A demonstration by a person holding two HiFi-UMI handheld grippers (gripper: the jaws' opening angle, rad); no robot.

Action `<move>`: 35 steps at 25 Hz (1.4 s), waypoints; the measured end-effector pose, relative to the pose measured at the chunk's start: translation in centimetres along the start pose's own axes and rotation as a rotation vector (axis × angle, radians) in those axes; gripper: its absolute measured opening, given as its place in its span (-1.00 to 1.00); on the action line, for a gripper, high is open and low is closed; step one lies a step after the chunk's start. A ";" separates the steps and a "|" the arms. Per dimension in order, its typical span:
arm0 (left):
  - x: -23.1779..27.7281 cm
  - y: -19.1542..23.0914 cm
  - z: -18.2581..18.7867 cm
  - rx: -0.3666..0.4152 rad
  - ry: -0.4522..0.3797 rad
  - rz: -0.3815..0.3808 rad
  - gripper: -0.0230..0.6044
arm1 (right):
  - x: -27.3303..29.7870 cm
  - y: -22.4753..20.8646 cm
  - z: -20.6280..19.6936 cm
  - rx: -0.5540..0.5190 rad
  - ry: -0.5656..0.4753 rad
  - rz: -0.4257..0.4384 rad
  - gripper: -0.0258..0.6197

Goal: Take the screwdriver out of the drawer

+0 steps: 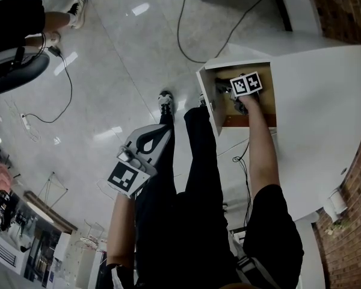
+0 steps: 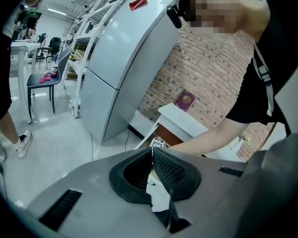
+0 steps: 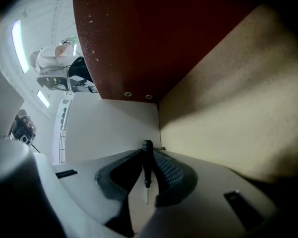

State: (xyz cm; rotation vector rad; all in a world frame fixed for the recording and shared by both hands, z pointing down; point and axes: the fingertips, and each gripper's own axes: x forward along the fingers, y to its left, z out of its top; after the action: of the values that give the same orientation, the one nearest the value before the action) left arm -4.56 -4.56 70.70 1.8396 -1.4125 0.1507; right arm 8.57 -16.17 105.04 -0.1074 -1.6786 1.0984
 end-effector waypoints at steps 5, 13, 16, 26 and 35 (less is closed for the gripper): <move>0.3 -0.3 0.4 0.006 -0.002 -0.009 -0.87 | -0.4 0.4 -0.1 0.003 -0.082 0.013 -0.54; -0.6 -1.2 2.7 0.040 -0.018 -0.033 -0.87 | -1.8 3.2 -0.6 -0.146 -0.235 -0.123 -0.55; -0.9 -1.6 3.6 0.065 -0.026 -0.051 -0.87 | -3.5 4.2 0.0 -0.158 -0.305 -0.182 -0.55; -3.0 -4.2 6.0 0.164 -0.019 -0.143 -0.87 | -9.9 9.6 0.0 -0.192 -0.488 -0.296 -0.55; -5.7 -7.6 8.8 0.207 -0.051 -0.260 -0.87 | -16.0 16.4 -3.6 -0.184 -0.595 -0.330 -0.55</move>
State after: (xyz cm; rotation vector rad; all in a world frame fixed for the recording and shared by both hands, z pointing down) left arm -3.29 -5.42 57.87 2.1935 -1.2136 0.1225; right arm 11.10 -13.58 82.12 0.4045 -2.2254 0.7602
